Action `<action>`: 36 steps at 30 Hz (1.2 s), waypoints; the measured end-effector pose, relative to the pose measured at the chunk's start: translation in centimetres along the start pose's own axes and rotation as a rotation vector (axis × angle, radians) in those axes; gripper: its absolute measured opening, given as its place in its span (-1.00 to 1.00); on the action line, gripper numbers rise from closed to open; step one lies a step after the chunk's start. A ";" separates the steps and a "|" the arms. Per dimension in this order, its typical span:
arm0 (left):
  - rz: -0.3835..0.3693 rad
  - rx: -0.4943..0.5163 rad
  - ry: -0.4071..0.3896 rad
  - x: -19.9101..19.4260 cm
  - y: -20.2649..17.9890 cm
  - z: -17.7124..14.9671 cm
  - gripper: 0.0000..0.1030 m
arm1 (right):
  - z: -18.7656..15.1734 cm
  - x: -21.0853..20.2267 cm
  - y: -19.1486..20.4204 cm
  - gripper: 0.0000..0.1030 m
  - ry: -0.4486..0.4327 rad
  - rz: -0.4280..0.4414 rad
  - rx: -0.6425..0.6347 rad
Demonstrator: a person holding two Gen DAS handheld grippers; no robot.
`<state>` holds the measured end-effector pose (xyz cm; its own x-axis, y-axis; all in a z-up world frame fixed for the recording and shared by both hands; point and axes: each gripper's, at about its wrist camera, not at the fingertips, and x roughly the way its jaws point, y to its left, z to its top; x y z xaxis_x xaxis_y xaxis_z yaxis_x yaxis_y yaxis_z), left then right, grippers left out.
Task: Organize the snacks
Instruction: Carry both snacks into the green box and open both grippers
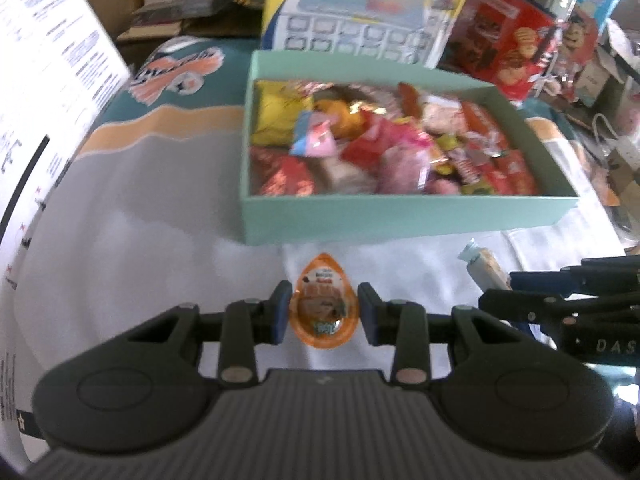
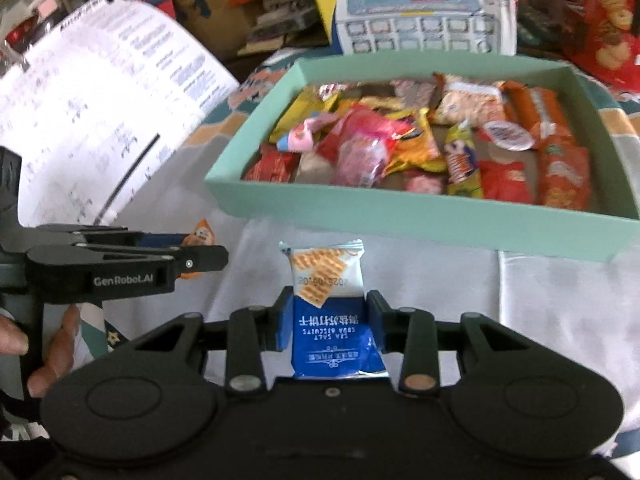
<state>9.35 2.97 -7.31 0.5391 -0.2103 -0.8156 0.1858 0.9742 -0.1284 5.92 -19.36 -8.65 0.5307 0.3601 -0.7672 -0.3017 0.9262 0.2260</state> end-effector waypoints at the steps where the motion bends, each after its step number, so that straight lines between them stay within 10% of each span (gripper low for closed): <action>1: -0.009 0.004 -0.005 -0.3 -0.4 0.2 -0.32 | 0.0 -0.6 -0.5 -0.28 -0.013 0.000 0.011; 15: -0.070 0.066 -0.090 0.9 -5.3 7.5 -0.32 | 4.5 -4.9 -9.6 -0.28 -0.205 -0.110 0.224; 32: -0.050 0.123 -0.045 10.4 -11.3 15.5 -0.31 | 7.6 -0.6 -15.5 -0.28 -0.194 -0.179 0.315; 35: 0.000 0.103 -0.033 11.3 -11.5 16.0 0.36 | 7.7 -0.6 -15.7 0.02 -0.207 -0.195 0.322; 36: 0.024 0.096 -0.032 11.3 -11.5 15.9 0.79 | 7.7 -0.7 -15.7 0.48 -0.207 -0.196 0.330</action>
<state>26.36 -11.89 -6.14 0.5702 -0.1913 -0.7989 0.2496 0.9669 -0.0534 16.42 -33.29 -7.08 0.7105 0.1579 -0.6858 0.0721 0.9531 0.2941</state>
